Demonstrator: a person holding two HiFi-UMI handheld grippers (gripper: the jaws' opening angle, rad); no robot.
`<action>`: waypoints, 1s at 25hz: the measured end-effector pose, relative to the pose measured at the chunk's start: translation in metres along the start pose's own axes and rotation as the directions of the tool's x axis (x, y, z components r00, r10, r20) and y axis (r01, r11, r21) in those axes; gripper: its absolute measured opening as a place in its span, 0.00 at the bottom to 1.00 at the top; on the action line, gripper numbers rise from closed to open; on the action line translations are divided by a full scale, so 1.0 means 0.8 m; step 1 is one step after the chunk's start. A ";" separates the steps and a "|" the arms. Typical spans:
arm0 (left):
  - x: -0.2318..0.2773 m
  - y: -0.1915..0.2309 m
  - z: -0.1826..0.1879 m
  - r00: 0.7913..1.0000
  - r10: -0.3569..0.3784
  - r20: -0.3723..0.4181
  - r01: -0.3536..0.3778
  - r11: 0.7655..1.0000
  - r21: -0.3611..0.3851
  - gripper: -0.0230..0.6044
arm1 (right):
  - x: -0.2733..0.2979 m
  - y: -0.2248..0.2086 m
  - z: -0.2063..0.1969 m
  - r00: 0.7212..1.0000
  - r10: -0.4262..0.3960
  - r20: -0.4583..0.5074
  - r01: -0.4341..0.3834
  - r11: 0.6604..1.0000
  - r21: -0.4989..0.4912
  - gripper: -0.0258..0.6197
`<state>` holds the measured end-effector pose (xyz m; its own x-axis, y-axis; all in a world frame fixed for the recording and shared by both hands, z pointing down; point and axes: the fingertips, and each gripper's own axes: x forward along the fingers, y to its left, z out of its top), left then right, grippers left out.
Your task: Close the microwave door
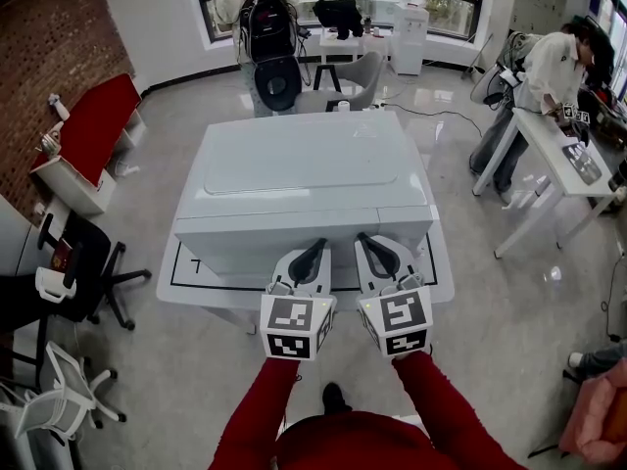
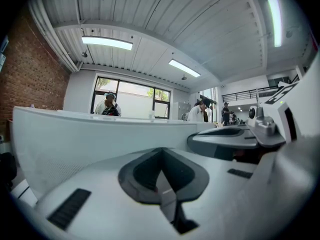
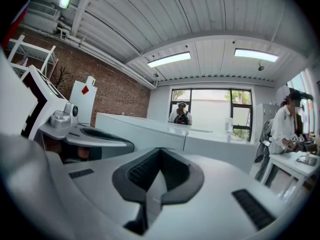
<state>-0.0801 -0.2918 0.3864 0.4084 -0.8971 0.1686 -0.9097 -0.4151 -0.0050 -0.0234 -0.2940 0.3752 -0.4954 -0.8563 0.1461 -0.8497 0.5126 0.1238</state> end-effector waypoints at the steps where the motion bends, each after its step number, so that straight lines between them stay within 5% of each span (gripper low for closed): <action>1: 0.000 0.000 0.001 1.000 -0.001 0.002 0.001 1.000 0.000 0.05 | 0.000 0.000 0.001 1.000 -0.002 0.004 0.002 1.000 0.000 0.06; 14: 0.003 0.001 0.000 1.000 0.002 0.002 -0.002 1.000 -0.001 0.05 | 0.003 -0.001 0.000 1.000 0.011 0.008 -0.011 1.000 0.011 0.06; 25: -0.028 -0.004 0.012 0.995 -0.066 0.070 0.068 0.997 -0.028 0.05 | -0.037 0.003 0.018 0.979 0.160 0.124 -0.177 0.975 0.138 0.06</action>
<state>-0.0855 -0.2718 0.3735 0.4714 -0.8764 0.0989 -0.8818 -0.4704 0.0341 -0.0132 -0.2687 0.3571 -0.6434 -0.7644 0.0408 -0.7655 0.6422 -0.0408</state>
